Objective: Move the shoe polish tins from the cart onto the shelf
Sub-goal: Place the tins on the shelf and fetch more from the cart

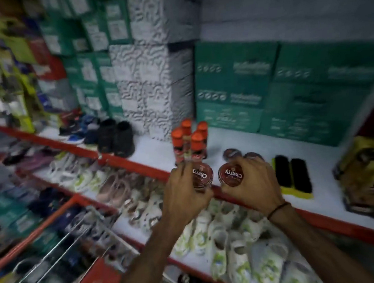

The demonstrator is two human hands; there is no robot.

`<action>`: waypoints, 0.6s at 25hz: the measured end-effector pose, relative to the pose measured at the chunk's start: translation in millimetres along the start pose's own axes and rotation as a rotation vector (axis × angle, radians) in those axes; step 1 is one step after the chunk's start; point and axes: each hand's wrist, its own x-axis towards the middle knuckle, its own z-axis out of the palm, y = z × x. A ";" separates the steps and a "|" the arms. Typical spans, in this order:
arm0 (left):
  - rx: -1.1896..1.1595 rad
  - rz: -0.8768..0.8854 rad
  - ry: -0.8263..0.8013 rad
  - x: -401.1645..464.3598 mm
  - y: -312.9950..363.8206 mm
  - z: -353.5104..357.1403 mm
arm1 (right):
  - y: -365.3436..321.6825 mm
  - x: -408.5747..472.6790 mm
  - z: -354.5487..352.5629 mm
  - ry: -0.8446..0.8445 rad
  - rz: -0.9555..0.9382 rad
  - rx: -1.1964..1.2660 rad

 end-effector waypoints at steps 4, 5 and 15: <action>-0.046 -0.045 -0.283 43.1 44.7 49.2 | 53.2 14.2 -5.3 -0.164 0.115 -0.120; 0.006 -0.050 -0.347 48.6 47.4 60.1 | 61.3 13.6 0.4 -0.191 0.127 -0.156; -0.001 0.015 -0.491 76.4 30.9 96.9 | 89.7 25.7 26.2 -0.299 0.156 -0.318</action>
